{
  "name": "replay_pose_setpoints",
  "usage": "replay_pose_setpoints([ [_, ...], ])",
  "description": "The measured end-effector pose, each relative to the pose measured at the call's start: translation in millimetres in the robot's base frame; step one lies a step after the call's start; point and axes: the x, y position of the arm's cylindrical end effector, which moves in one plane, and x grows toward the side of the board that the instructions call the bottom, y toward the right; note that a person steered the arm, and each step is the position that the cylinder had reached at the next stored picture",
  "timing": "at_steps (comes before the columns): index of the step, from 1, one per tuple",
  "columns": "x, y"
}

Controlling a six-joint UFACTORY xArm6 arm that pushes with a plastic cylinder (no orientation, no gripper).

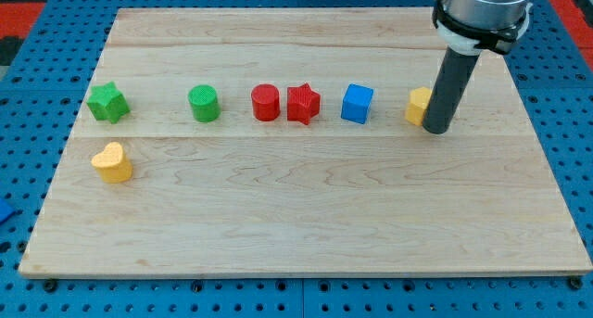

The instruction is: Place your arm left to the heart

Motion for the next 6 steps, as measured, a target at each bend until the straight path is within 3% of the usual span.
replay_pose_setpoints([
  [1, 76.9, -48.9],
  [2, 107.5, -164.1],
  [4, 95.3, -451.9],
  [5, 70.2, -467.3],
  [6, 53.8, -391.9],
])
